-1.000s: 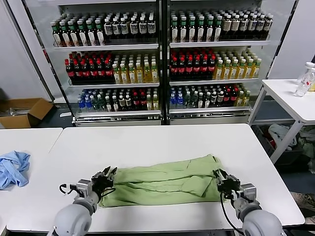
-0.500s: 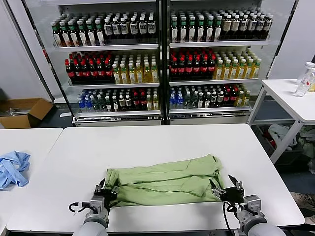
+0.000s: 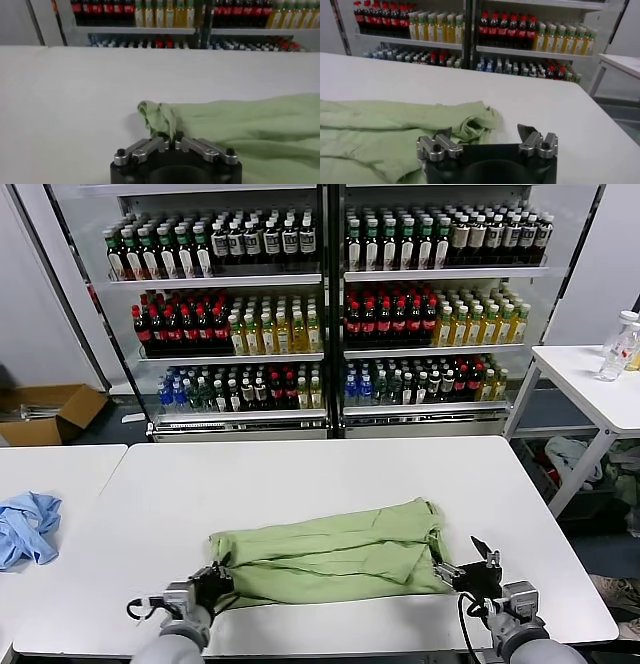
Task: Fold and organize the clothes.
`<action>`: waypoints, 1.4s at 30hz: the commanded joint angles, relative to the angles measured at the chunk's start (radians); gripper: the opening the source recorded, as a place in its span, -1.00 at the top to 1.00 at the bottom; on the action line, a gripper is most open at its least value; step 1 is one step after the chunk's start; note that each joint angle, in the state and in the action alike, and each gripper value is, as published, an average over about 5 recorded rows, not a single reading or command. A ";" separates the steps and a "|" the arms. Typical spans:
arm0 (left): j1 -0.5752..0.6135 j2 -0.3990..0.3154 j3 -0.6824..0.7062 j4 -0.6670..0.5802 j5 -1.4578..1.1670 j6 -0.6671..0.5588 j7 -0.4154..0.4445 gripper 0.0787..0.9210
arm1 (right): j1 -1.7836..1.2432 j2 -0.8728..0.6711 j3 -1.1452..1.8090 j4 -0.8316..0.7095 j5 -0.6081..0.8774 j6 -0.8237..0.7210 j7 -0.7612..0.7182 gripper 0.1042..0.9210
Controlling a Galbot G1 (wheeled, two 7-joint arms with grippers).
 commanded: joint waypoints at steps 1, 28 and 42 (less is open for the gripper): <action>0.010 0.182 -0.312 0.009 -0.266 0.015 0.062 0.95 | 0.008 -0.010 0.012 0.006 0.014 0.003 0.001 -0.76; -0.121 -0.186 0.181 -0.181 -0.418 -0.016 0.082 0.96 | -0.017 -0.004 0.062 0.054 0.022 0.013 0.001 -0.76; -0.166 -0.160 0.368 -0.117 0.169 -0.139 0.141 0.52 | 0.039 -0.012 0.025 0.033 0.000 0.058 -0.002 -0.76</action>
